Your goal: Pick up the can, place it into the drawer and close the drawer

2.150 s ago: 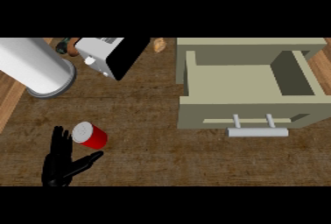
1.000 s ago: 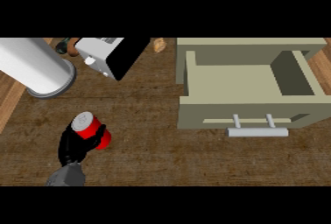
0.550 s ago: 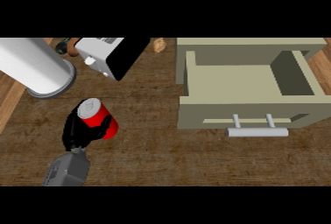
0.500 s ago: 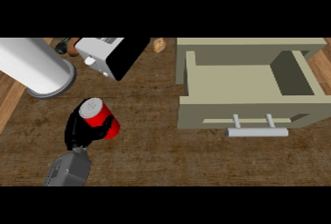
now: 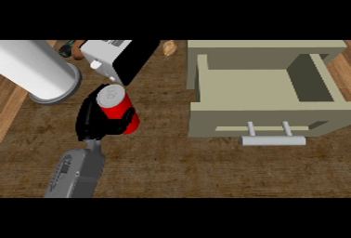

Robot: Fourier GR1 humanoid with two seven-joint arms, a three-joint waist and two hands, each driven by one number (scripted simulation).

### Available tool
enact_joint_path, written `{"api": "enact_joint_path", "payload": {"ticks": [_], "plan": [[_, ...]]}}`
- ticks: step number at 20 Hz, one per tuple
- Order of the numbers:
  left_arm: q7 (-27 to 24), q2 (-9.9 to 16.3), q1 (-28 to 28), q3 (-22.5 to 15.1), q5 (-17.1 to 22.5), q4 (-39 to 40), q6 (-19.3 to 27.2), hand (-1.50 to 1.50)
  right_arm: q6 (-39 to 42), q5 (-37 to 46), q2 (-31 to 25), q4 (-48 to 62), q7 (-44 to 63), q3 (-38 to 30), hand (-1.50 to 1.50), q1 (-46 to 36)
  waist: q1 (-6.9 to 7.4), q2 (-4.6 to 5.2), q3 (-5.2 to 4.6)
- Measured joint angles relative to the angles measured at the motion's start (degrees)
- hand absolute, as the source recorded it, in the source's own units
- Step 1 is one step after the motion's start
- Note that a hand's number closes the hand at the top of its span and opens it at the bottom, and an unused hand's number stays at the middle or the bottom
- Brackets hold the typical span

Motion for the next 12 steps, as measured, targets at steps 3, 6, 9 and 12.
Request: {"api": "enact_joint_path", "payload": {"ticks": [3,6,9,12], "plan": [[3.3,0.2,-0.7,-1.4,-1.1,-3.9,2.2,1.50,-0.3,1.5,0.3,0.3,-0.9,1.6,-1.50,-0.1,0.01,0.01,0.00],[6.5,0.1,-4.2,-2.0,-2.3,-5.3,4.8,1.50,-0.1,-0.1,0.3,-0.8,0.1,0.6,-1.50,0.5,-0.15,0.03,0.00],[10.1,-0.3,-5.4,-3.5,-3.6,-8.9,7.5,1.50,-0.5,0.2,0.6,-1.5,-0.5,1.4,-1.50,1.8,-0.16,0.00,0.00],[13.9,-0.1,-8.8,-4.3,-5.0,-11.2,10.1,1.50,-0.3,-0.2,0.5,-0.8,-0.4,0.5,-1.50,1.1,-0.14,0.01,0.00]]}}
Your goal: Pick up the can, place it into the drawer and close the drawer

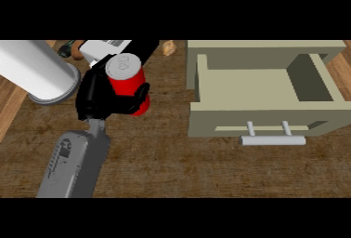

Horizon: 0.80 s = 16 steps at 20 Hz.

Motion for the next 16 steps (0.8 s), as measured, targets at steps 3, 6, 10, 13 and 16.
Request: {"api": "enact_joint_path", "payload": {"ticks": [3,6,10,13,16], "plan": [[1.3,-0.5,-4.9,-1.0,-1.1,2.1,2.8,1.50,-1.0,1.6,0.2,-0.4,1.2,1.1,-1.50,-1.7,-0.09,0.08,-0.01],[2.4,-0.8,-8.6,-1.8,-2.0,3.6,5.2,1.50,-1.8,1.3,0.1,-1.0,2.2,1.5,-1.50,-2.1,-0.19,0.10,-0.01],[4.8,-0.9,-14.2,-3.0,-2.0,5.9,8.7,1.50,-1.2,0.6,-0.9,0.8,1.7,0.5,-1.50,-2.5,-0.41,0.11,-0.01],[5.0,-1.0,-19.0,-3.5,-1.5,9.6,10.7,1.50,-1.1,1.6,-0.4,0.9,1.5,1.2,-1.50,-3.0,-0.51,0.16,0.00],[3.9,-1.0,-23.0,-4.8,-0.4,13.3,13.1,1.50,-1.8,1.6,-0.5,0.1,2.1,1.9,-1.50,-3.0,-0.69,0.19,-0.01]]}}
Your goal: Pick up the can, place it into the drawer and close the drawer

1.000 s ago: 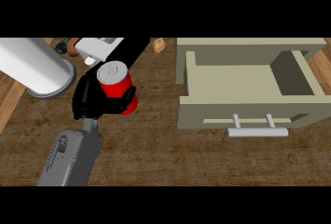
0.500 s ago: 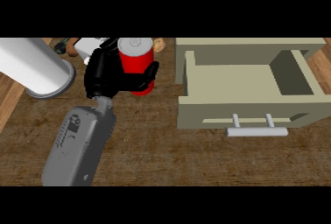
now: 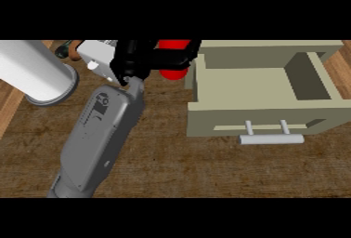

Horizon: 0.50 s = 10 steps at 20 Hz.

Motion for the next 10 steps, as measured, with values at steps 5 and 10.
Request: {"api": "enact_joint_path", "payload": {"ticks": [5,10], "plan": [[-1.5,0.0,-7.5,-1.7,2.7,6.8,4.1,1.50,1.2,0.5,-0.1,2.5,-1.2,-0.4,-1.50,-1.3,-0.29,0.06,0.02],[-3.1,0.0,-13.8,-2.0,5.2,13.9,5.3,1.50,1.1,1.6,0.7,2.1,-2.1,0.4,-1.50,-0.8,-0.53,0.11,0.01]]}}
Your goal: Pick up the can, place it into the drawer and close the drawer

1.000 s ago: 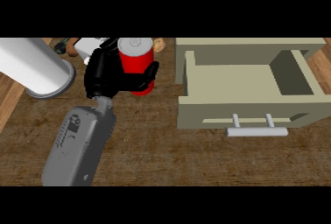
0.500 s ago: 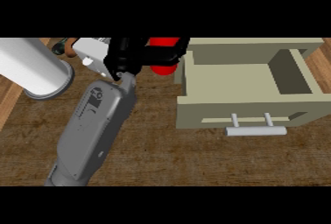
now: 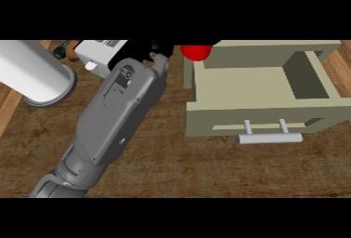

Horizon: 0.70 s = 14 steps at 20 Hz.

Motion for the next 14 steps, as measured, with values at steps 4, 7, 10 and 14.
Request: {"api": "enact_joint_path", "payload": {"ticks": [4,7,10,14], "plan": [[-1.5,0.0,-5.1,-1.3,3.0,5.7,1.7,1.50,-0.2,-0.2,0.1,-0.4,0.1,0.2,-1.50,0.1,-0.36,0.06,0.02],[-3.0,0.0,-7.1,-3.1,5.4,8.9,2.6,1.50,-0.2,-1.0,-0.3,-0.6,0.3,-0.1,-1.50,0.3,-0.47,0.07,0.02],[-4.8,0.0,-8.8,-5.1,9.0,11.7,3.2,1.50,-0.4,-0.4,-0.3,-0.6,0.8,0.5,-1.50,-0.7,-0.73,0.15,0.01],[-6.5,0.0,-11.5,-8.3,13.2,15.3,4.5,1.50,0.0,-1.1,-1.0,-0.7,1.2,-0.2,-1.50,-0.8,-1.30,0.24,0.03]]}}
